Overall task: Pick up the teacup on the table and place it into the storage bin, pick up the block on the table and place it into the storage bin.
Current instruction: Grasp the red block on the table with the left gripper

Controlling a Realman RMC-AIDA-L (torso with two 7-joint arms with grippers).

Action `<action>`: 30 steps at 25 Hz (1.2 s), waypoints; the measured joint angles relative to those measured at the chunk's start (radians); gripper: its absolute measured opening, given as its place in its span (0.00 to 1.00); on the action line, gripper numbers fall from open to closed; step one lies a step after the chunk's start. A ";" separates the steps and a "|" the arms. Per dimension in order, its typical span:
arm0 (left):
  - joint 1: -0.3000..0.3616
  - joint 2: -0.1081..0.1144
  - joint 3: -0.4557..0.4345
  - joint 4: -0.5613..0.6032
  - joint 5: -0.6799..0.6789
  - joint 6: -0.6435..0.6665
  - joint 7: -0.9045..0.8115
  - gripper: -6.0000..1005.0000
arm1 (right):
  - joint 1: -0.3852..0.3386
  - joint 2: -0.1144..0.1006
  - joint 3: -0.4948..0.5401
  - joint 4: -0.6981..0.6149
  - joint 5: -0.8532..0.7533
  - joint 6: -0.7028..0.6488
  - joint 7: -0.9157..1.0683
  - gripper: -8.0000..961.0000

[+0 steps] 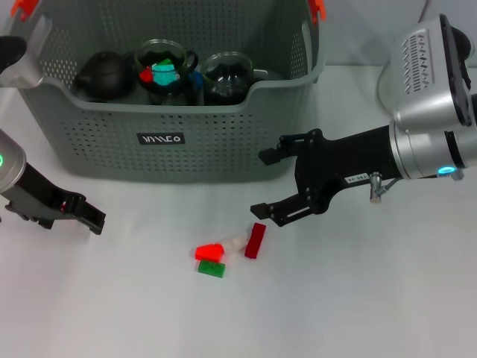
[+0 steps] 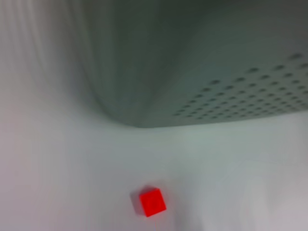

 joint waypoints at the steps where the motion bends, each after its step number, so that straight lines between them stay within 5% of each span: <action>1: -0.001 0.001 0.000 -0.006 0.000 -0.007 -0.015 0.87 | 0.004 0.000 0.000 0.000 -0.004 0.001 0.000 0.98; 20: -0.017 0.013 0.004 -0.056 0.002 -0.064 -0.047 0.87 | 0.033 0.000 -0.009 -0.003 -0.009 0.004 -0.017 0.98; 30: -0.016 0.023 -0.023 0.003 0.001 0.009 0.339 0.87 | 0.024 0.001 0.006 0.000 -0.010 0.015 -0.012 0.98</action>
